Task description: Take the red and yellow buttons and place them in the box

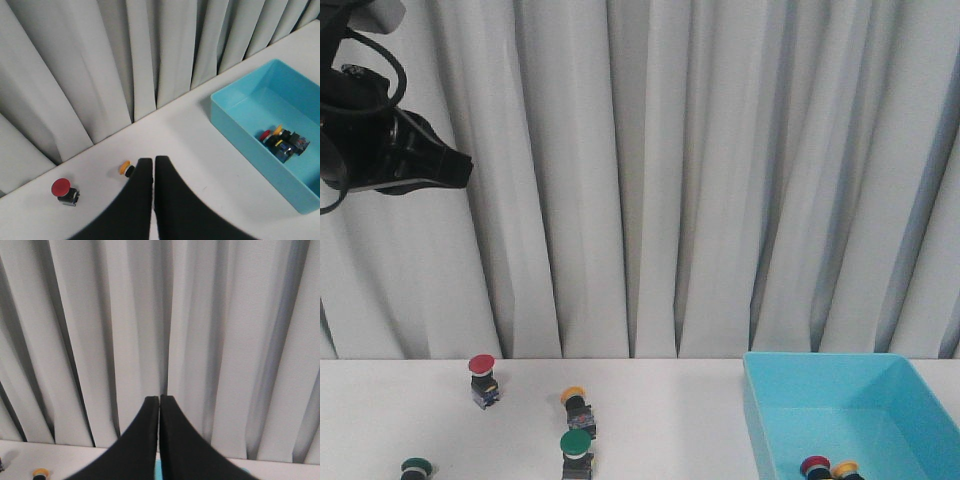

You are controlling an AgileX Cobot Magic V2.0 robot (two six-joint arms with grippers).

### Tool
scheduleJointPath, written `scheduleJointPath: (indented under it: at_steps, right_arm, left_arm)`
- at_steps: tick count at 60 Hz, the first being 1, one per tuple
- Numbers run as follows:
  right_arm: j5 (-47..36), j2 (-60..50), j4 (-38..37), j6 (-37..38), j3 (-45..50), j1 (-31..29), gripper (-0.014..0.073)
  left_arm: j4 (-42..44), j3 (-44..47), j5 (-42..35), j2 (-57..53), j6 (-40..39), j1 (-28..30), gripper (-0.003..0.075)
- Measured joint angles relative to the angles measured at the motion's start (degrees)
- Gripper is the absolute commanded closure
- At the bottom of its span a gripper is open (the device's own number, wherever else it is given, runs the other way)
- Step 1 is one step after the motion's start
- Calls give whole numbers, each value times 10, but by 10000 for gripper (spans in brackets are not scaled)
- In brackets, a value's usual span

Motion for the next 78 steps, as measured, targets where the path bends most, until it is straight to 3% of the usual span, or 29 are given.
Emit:
scheduleJointPath:
  at_steps: [10,41,48,57,68,78]
  right_arm:
    - [-1,0,4,0,0,0,603]
    - [-3,0,4,0,0,0,603]
    - [-3,-1,4,0,0,0,603]
    - [-3,-1,4,0,0,0,603]
    - [-3,-1,4,0,0,0,603]
    - [-3,-1,4,0,0,0,603]
  left_arm:
    - [-2,0,-6,0,-34,0,725]
    - [-3,0,-12,1,-37,0,725]
    - [10,45,-40,-27,-38,0,725]
    - [80,244,-158,-162,-100,0,725]
    - [149,639,-428,-387,-154,0,725]
    - [154,919,-596,-572,-154,3,725]
